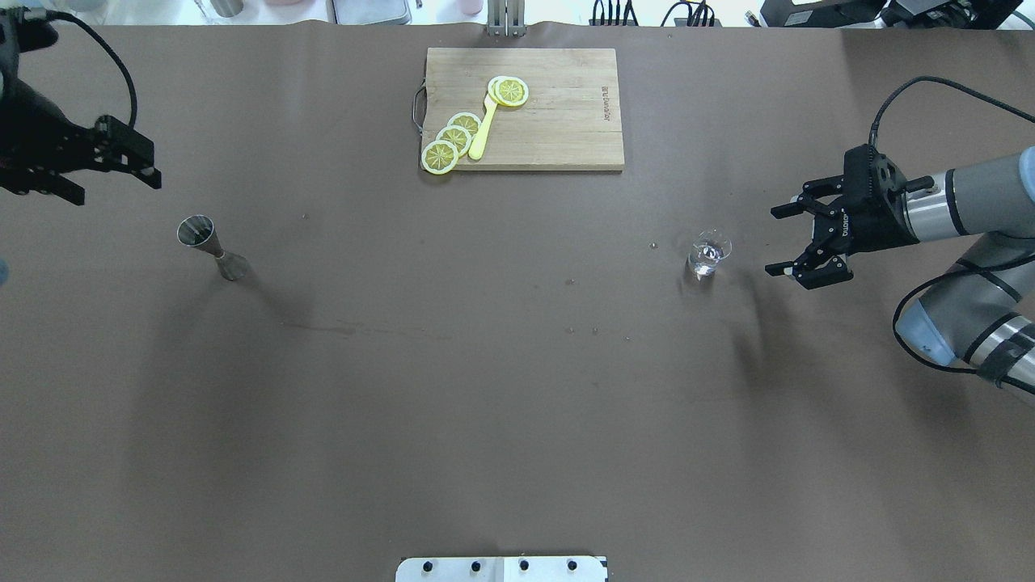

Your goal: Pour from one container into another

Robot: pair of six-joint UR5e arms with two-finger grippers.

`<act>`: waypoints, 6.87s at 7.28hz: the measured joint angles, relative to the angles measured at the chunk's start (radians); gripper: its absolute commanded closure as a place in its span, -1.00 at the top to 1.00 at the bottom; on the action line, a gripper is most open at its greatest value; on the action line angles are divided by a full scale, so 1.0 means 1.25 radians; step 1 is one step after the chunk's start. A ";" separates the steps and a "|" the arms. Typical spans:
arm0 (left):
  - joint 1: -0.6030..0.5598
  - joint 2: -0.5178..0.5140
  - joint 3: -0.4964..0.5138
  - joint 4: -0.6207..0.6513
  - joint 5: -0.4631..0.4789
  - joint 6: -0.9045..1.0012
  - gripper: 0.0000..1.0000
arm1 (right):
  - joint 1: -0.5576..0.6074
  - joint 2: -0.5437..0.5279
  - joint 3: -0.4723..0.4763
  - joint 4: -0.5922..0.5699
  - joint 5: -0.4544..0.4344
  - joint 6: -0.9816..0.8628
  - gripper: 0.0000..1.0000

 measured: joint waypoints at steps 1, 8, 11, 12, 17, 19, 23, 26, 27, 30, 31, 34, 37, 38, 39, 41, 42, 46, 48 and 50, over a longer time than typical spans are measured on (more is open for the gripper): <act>0.065 0.055 -0.046 -0.049 0.087 -0.035 0.97 | -0.002 0.000 0.002 0.013 -0.017 0.018 0.99; 0.479 0.203 -0.096 -0.305 0.844 -0.258 0.96 | -0.125 -0.003 -0.009 0.117 -0.217 0.134 0.96; 0.522 0.208 -0.054 -0.309 0.984 -0.359 0.96 | -0.142 -0.004 -0.029 0.128 -0.241 0.128 0.96; 0.525 0.210 -0.037 -0.309 1.026 -0.376 0.96 | -0.143 0.000 -0.040 0.133 -0.242 0.128 0.95; 0.529 0.141 0.106 -0.338 1.148 -0.407 0.96 | -0.143 0.043 -0.103 0.144 -0.244 0.128 0.88; 0.529 0.137 0.127 -0.348 1.156 -0.407 0.96 | -0.143 0.058 -0.125 0.147 -0.244 0.128 0.87; 0.529 0.129 0.168 -0.388 1.157 -0.407 0.96 | -0.142 0.073 -0.147 0.147 -0.247 0.128 0.80; 0.529 0.121 0.214 -0.461 1.177 -0.405 0.96 | -0.143 0.082 -0.161 0.147 -0.250 0.127 0.75; 0.528 0.109 0.233 -0.465 1.191 -0.404 0.96 | -0.143 0.086 -0.165 0.146 -0.251 0.127 0.71; 0.525 0.079 0.267 -0.468 1.206 -0.404 0.96 | -0.143 0.091 -0.168 0.146 -0.252 0.128 0.42; 0.523 0.076 0.273 -0.467 1.216 -0.404 0.96 | -0.143 0.091 -0.168 0.147 -0.253 0.128 0.40; 0.521 0.057 0.317 -0.469 1.241 -0.405 0.94 | -0.142 0.089 -0.168 0.147 -0.255 0.128 0.20; 0.513 0.051 0.343 -0.470 1.243 -0.405 0.93 | -0.142 0.089 -0.166 0.147 -0.256 0.128 -0.11; 0.512 0.050 0.348 -0.470 1.243 -0.405 0.93 | -0.142 0.088 -0.164 0.147 -0.256 0.128 -0.40; 0.511 0.049 0.351 -0.470 1.243 -0.404 0.76 | -0.141 0.088 -0.161 0.147 -0.255 0.128 -0.60; 0.509 0.046 0.362 -0.470 1.243 -0.404 0.69 | -0.129 0.089 -0.154 0.147 -0.249 0.130 -1.00; 0.507 0.039 0.370 -0.470 1.243 -0.404 0.67 | -0.109 0.089 -0.147 0.145 -0.237 0.133 -1.00; 0.490 0.019 0.380 -0.466 1.243 -0.399 0.30 | -0.053 0.093 -0.106 0.139 -0.205 0.105 -1.00; 0.486 0.011 0.386 -0.461 1.245 -0.398 0.27 | -0.042 0.097 -0.076 0.128 -0.198 0.073 -1.00; 0.485 -0.002 0.406 -0.460 1.254 -0.398 0.27 | -0.033 0.100 -0.011 0.029 -0.175 -0.008 -1.00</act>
